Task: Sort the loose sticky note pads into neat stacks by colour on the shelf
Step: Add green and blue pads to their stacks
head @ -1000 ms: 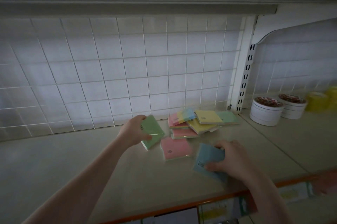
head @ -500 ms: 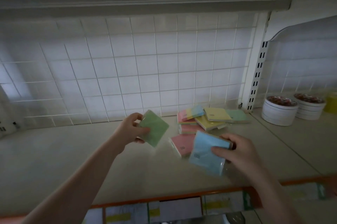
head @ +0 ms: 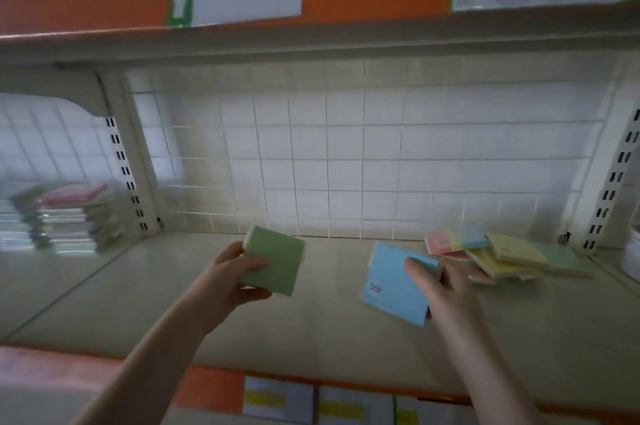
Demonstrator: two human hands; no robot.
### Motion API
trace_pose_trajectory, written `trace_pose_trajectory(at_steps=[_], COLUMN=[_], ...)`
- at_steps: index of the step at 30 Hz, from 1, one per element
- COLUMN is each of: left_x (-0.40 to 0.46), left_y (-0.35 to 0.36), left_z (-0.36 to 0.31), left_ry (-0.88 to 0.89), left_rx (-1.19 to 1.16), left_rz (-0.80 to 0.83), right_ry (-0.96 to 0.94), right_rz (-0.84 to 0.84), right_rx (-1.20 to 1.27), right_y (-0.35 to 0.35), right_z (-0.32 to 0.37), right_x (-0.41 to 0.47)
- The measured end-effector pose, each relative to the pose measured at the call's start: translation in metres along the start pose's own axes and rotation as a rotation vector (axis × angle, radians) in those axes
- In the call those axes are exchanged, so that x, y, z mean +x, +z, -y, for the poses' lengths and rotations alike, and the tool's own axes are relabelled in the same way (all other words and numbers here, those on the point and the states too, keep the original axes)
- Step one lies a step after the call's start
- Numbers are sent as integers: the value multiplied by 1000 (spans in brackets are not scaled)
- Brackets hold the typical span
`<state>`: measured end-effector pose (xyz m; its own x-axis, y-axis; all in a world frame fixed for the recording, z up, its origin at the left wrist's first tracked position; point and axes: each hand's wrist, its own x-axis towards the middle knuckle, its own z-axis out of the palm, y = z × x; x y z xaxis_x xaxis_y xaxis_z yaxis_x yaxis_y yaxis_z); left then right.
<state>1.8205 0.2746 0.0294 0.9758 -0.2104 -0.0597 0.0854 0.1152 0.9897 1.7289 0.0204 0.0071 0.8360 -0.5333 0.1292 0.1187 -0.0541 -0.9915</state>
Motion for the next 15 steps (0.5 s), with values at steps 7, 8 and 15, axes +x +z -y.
trace_pose_trajectory(at_steps=[7,8,15], left_x=[-16,-18,-22], left_y=[-120,-139,-274], left_z=[-12,-14,-33], left_ry=[41,47,82], left_rx=[-96,-107,-155], left_rz=[-139,-151,-217], right_ry=[-31,-30,1], right_rz=[99,110,157], right_rx=[-75,-83,-77], right_y=[126,148,292], right_z=[4,5,14], right_x=[-25,-31,-67])
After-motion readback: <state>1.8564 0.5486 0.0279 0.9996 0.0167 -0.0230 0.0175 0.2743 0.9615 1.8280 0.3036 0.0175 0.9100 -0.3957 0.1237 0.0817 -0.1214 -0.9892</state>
